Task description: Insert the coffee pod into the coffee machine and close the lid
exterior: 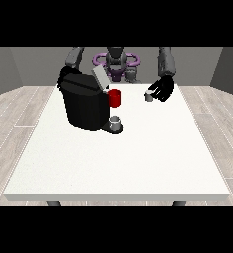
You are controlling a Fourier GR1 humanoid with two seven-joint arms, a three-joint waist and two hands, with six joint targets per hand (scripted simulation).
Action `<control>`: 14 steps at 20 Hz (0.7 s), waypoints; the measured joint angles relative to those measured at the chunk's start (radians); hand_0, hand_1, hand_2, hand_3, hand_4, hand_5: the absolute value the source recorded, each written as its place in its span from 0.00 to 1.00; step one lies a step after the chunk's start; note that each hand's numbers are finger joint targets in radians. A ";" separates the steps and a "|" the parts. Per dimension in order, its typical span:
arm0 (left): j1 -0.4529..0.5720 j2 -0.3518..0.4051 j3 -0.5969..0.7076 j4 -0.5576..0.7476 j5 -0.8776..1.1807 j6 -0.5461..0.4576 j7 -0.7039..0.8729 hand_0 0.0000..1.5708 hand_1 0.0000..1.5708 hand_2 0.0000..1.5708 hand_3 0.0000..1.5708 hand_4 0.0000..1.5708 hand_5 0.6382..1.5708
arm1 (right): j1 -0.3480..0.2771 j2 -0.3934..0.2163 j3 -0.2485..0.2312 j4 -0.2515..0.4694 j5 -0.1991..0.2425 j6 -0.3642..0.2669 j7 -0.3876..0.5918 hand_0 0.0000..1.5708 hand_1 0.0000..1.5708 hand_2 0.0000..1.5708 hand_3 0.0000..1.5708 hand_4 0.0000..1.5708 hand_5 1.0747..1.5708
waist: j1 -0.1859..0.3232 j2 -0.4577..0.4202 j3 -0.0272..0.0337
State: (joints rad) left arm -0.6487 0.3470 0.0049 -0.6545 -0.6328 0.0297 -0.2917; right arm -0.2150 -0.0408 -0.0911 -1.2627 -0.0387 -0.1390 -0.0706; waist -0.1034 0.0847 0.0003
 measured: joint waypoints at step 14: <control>-0.208 0.051 0.048 -0.066 0.020 -0.162 0.081 0.80 0.80 0.85 0.82 0.34 1.00 | -0.029 0.010 0.024 0.015 -0.006 0.024 -0.034 0.00 0.00 0.00 0.00 0.32 1.00 | -0.063 0.007 -0.0003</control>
State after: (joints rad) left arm -0.8563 0.3982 0.0533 -0.7205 -0.6129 -0.1320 -0.2107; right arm -0.2435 -0.0306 -0.0667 -1.2480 -0.0447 -0.1152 -0.1046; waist -0.1660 0.0919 0.0001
